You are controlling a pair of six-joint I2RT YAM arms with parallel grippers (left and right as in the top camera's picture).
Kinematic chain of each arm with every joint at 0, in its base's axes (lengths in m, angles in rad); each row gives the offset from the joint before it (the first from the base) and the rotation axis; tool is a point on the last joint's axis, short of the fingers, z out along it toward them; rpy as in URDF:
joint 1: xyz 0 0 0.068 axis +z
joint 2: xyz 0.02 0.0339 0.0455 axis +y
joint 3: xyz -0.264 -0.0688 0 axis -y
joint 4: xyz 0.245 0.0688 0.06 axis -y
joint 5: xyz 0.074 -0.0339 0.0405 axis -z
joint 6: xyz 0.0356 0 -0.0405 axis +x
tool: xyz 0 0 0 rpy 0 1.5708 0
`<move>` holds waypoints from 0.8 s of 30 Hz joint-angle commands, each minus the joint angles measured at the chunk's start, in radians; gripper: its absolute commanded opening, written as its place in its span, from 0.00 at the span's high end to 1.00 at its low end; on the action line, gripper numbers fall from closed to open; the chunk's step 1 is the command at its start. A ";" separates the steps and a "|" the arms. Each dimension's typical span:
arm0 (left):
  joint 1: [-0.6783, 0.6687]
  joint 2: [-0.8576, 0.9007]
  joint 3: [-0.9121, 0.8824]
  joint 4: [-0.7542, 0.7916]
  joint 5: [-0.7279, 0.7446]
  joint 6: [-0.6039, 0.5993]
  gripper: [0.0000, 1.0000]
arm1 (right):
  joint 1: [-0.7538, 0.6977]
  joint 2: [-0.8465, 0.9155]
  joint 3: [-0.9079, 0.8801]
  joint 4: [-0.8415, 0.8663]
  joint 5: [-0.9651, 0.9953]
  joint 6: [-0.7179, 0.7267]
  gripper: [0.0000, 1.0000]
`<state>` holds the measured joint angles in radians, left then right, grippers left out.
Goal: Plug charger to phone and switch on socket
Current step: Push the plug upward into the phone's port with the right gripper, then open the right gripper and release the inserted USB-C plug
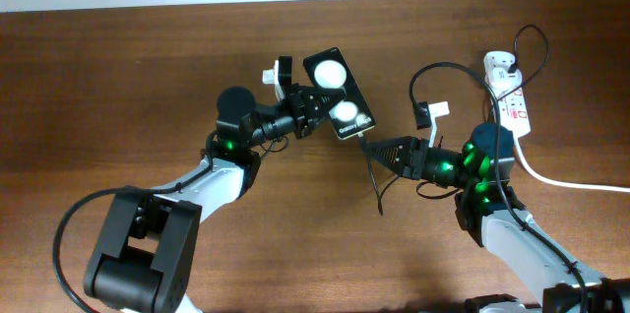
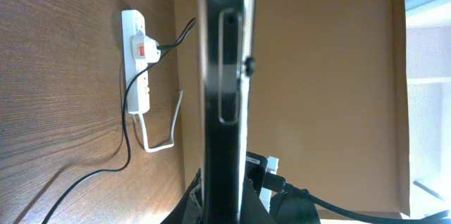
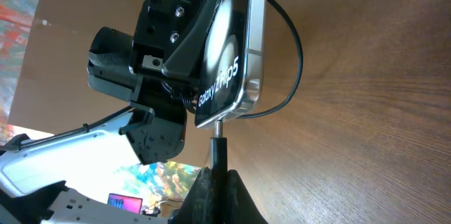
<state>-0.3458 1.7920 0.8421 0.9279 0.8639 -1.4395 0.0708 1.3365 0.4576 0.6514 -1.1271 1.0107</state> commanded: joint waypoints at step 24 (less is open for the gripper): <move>-0.026 -0.006 0.011 0.013 0.042 0.043 1.00 | 0.027 0.002 0.002 -0.003 0.053 0.046 0.96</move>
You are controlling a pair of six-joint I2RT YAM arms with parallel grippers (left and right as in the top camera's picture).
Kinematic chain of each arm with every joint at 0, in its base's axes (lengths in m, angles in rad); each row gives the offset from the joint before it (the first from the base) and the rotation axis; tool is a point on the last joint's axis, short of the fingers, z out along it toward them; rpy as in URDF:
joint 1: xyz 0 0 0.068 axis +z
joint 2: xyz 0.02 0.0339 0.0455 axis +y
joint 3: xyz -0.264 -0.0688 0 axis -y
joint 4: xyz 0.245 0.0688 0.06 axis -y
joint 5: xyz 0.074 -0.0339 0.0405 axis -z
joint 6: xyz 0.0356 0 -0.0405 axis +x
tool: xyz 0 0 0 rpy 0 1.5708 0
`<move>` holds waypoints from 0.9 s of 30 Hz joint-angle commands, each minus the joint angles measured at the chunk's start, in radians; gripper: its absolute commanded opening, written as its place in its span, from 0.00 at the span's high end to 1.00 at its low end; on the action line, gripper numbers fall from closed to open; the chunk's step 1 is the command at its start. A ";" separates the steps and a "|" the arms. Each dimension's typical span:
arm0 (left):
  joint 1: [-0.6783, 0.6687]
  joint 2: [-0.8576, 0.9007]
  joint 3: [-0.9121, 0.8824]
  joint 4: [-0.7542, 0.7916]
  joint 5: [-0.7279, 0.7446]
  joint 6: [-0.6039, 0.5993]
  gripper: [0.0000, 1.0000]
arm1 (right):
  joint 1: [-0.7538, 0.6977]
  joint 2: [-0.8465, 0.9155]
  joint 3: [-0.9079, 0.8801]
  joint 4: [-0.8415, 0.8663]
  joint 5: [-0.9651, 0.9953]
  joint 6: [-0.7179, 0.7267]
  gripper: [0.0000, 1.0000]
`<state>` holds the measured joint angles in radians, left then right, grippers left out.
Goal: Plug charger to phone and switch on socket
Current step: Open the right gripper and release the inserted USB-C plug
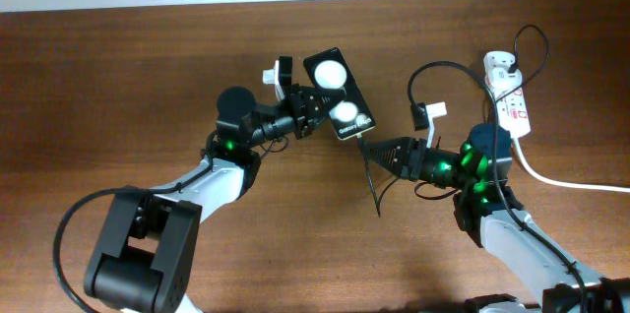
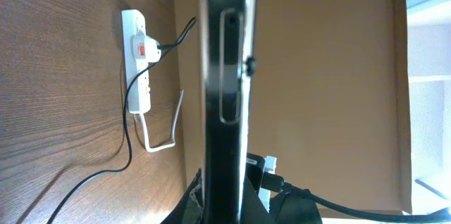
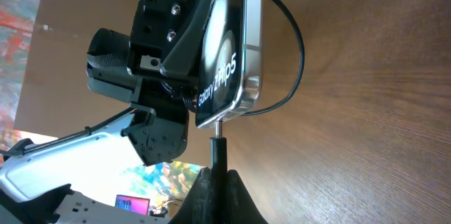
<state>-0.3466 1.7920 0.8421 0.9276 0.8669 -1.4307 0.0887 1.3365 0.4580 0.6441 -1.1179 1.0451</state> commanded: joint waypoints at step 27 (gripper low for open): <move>-0.008 -0.006 0.011 -0.081 0.267 0.102 1.00 | 0.007 0.002 0.002 0.044 0.056 -0.034 0.96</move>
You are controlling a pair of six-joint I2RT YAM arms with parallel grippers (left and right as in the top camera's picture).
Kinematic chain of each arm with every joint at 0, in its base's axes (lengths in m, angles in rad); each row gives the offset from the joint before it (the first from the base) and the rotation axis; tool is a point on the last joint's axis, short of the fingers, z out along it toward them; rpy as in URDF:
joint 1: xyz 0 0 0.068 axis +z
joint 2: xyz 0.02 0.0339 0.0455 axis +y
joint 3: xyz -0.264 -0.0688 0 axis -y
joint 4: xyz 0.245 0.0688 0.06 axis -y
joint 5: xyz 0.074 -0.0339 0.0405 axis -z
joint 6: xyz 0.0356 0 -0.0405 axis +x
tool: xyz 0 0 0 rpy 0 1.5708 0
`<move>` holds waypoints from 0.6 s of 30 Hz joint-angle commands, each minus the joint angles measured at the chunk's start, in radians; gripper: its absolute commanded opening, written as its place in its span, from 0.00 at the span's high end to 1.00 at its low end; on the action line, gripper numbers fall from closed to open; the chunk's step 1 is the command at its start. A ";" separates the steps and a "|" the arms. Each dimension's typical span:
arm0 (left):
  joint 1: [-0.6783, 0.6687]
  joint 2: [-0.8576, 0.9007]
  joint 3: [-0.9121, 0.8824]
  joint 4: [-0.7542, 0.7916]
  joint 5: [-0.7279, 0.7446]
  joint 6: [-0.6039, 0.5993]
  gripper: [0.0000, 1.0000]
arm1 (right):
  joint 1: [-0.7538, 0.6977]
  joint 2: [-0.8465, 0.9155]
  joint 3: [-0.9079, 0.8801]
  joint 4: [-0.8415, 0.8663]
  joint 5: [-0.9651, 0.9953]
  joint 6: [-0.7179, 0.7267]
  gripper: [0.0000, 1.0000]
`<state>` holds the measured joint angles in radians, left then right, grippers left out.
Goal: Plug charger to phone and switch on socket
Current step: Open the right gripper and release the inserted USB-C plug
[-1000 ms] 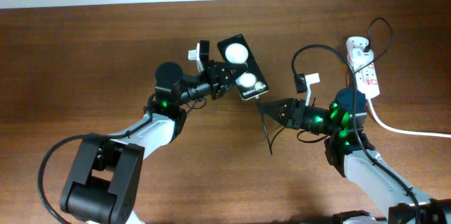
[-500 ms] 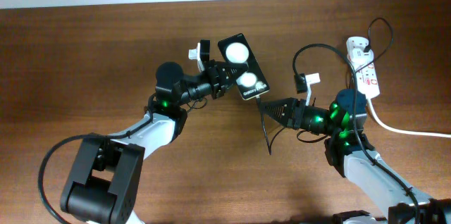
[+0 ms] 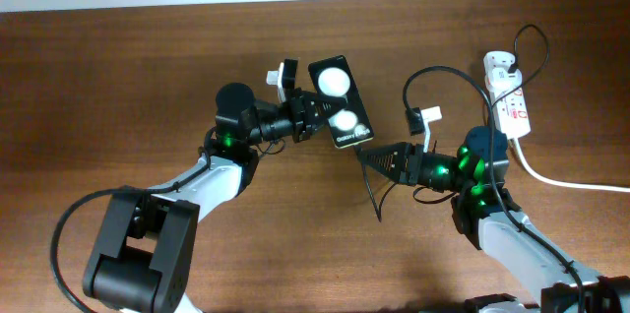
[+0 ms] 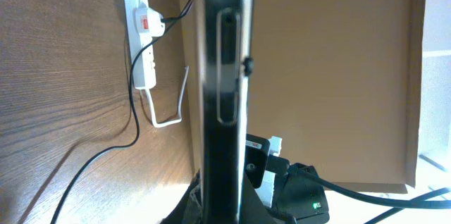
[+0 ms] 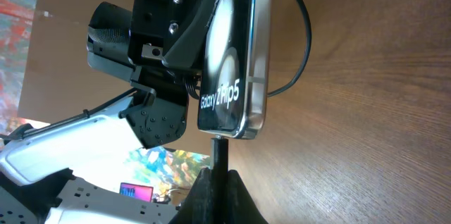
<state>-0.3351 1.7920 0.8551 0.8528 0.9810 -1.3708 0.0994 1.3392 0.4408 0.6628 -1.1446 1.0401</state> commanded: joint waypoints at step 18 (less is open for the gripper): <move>-0.025 -0.006 -0.002 -0.055 0.156 0.085 1.00 | -0.002 -0.001 0.019 0.023 0.225 -0.013 0.96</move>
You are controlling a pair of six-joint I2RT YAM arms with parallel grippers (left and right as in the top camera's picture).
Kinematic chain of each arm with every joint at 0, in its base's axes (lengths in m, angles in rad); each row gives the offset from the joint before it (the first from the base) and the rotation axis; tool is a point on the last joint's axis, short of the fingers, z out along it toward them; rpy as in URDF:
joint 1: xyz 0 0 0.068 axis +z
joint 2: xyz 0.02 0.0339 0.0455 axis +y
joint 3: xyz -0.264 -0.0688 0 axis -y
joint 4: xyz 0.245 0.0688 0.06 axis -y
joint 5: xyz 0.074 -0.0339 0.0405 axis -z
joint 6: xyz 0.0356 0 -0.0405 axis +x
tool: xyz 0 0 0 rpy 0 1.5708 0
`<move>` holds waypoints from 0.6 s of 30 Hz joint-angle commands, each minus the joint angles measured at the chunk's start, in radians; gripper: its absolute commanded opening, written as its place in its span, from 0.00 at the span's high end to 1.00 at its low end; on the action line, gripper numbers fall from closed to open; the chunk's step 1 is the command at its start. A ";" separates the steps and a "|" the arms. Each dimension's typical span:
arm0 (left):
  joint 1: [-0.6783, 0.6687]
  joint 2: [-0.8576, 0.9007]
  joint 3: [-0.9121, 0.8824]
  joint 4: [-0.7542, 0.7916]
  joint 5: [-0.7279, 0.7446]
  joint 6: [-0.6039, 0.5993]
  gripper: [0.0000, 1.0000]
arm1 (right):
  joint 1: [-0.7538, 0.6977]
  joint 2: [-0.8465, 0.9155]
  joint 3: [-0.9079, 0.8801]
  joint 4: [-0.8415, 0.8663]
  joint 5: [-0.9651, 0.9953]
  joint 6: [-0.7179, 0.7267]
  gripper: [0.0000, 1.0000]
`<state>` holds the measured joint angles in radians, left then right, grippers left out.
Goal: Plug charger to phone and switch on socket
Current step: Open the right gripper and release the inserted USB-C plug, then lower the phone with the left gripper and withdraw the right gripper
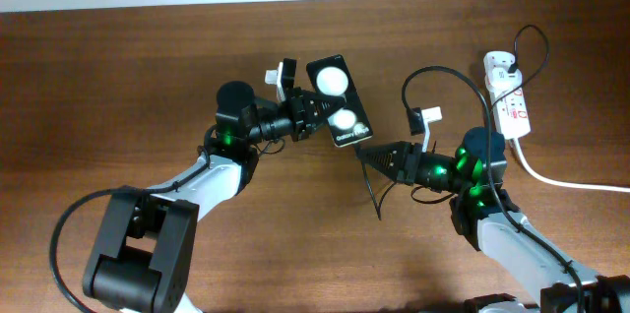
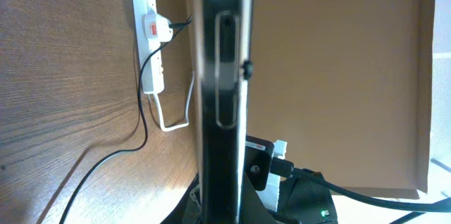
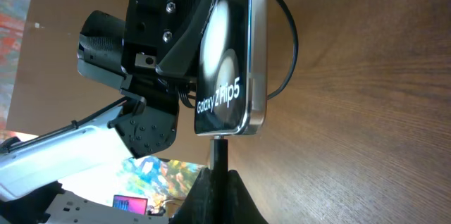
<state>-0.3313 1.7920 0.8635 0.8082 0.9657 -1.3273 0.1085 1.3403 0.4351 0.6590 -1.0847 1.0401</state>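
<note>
A black flip phone (image 1: 338, 101) marked "Galaxy Z Flip5" (image 3: 224, 69) is held above the table, with my left gripper (image 1: 300, 114) shut on it. The left wrist view shows the phone edge-on (image 2: 222, 76). My right gripper (image 1: 369, 154) is shut on the black charger plug (image 3: 219, 155). The plug's metal tip meets the phone's bottom edge; how deep it sits cannot be told. The white power strip (image 1: 507, 93) lies at the far right, its red switch (image 2: 150, 29) beside the charger's wall plug.
The black charger cable (image 1: 374, 190) loops over the brown table (image 1: 118, 77) between the right arm and the strip. A white cord (image 1: 571, 183) runs from the strip off the right edge. A cardboard wall (image 2: 331, 69) stands behind.
The phone has tilted slightly in my left gripper and the strip has shifted in the left wrist view. The plug tip stays at the phone's bottom edge. Both grippers keep their hold.
At first the plug tip stood just under the lower corner of the tilted phone, and the same a moment later. Then the phone was further left and more upright, with the plug under the middle of its bottom edge. Now it still meets that edge.
</note>
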 commanded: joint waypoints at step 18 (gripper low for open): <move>0.055 -0.006 -0.010 -0.031 0.111 0.107 1.00 | -0.021 -0.216 0.025 -0.325 -0.092 -0.460 0.14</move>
<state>-0.2771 1.7920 0.8539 0.7887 1.0496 -1.2850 0.0998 1.2205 0.4545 0.3351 -1.1801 0.6167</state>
